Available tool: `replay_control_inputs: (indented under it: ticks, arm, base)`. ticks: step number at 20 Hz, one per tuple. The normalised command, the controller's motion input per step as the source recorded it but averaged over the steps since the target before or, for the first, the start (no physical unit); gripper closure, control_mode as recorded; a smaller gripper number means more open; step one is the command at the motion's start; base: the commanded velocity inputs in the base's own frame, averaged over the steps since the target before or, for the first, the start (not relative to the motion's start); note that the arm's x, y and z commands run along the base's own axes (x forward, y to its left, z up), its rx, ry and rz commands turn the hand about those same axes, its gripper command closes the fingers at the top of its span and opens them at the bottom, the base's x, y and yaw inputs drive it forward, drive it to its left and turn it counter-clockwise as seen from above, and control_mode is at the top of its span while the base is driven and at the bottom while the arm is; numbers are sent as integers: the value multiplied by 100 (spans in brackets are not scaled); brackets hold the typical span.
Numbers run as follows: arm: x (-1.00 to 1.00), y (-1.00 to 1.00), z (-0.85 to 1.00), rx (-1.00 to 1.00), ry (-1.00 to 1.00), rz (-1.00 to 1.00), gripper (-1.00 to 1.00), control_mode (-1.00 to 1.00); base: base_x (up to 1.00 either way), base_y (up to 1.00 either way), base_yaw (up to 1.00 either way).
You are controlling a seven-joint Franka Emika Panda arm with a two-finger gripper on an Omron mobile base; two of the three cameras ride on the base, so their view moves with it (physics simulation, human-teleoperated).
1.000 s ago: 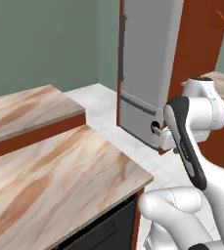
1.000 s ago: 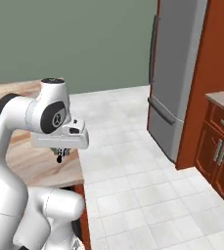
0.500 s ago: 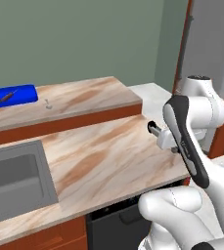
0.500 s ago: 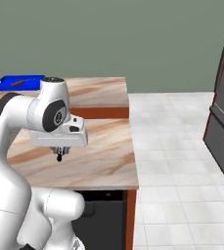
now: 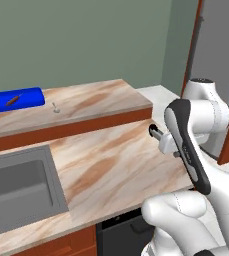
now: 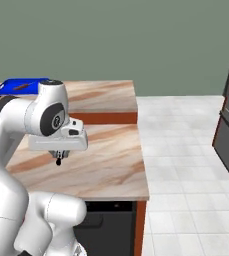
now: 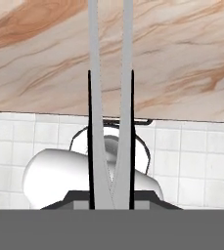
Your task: Take the tongs from the drawer on the left and place them on the dining counter next to the tray containing the hot dog.
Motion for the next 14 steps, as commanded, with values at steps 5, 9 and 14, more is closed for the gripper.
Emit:
replay_control_inputs:
  ticks: [5, 9, 14]
  arm:
    - [0, 0, 0, 0, 0, 0, 100, 100]
    - [0, 0, 0, 0, 0, 0, 100, 100]
    - [0, 0, 0, 0, 0, 0, 100, 100]
  base:
    - [100, -7, -5]
    - [52, -83, 1]
    - [-4, -100, -6]
